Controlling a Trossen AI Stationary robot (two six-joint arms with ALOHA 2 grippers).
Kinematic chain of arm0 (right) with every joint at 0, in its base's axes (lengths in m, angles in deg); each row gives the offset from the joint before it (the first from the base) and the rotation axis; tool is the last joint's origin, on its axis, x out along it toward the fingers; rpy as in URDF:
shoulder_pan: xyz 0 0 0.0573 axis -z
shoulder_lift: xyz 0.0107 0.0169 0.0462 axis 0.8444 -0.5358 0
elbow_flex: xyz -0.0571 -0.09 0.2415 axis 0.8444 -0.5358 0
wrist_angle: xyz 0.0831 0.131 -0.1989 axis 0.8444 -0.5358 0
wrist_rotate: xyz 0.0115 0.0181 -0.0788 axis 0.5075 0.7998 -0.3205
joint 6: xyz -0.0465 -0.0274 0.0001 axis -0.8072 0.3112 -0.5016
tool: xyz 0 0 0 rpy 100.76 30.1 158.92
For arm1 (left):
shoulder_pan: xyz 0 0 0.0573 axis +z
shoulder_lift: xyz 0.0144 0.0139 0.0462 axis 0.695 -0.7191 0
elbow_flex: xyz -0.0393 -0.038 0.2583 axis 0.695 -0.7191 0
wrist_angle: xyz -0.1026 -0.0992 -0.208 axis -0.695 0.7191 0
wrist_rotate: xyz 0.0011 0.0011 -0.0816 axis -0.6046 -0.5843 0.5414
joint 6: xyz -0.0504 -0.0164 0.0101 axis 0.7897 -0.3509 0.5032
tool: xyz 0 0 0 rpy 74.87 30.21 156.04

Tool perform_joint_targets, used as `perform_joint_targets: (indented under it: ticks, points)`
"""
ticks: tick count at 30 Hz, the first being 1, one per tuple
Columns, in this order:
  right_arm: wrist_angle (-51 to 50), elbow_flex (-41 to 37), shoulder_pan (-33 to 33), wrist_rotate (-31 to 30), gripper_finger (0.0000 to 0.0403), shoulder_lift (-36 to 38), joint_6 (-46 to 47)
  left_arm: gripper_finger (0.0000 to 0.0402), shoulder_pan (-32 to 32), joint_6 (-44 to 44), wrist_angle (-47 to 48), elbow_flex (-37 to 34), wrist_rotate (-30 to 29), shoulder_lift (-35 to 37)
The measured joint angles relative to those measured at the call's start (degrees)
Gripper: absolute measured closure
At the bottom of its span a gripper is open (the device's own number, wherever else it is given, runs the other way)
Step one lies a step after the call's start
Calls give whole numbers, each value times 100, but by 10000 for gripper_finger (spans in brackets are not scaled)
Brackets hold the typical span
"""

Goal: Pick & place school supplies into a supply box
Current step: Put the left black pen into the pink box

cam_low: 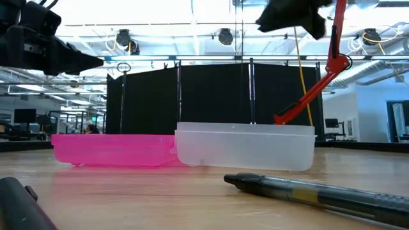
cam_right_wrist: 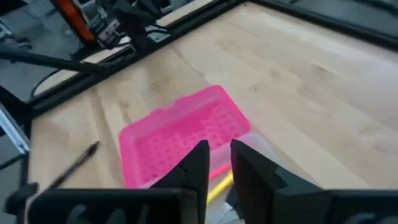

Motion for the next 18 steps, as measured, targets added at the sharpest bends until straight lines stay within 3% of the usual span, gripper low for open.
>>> perform_joint_targets:
  ticks: [7,14,18]
  points:
    - [1607,-1721,-161,-225,397,523,-912,353,0,-501,-313,0,-26,0]
    - [4801,-3654,55,920,401,1234,-3141,353,0,-132,-221,-2,-21,0]
    - [5973,-4548,354,1091,402,1905,-3600,353,0,179,-251,0,-150,0]
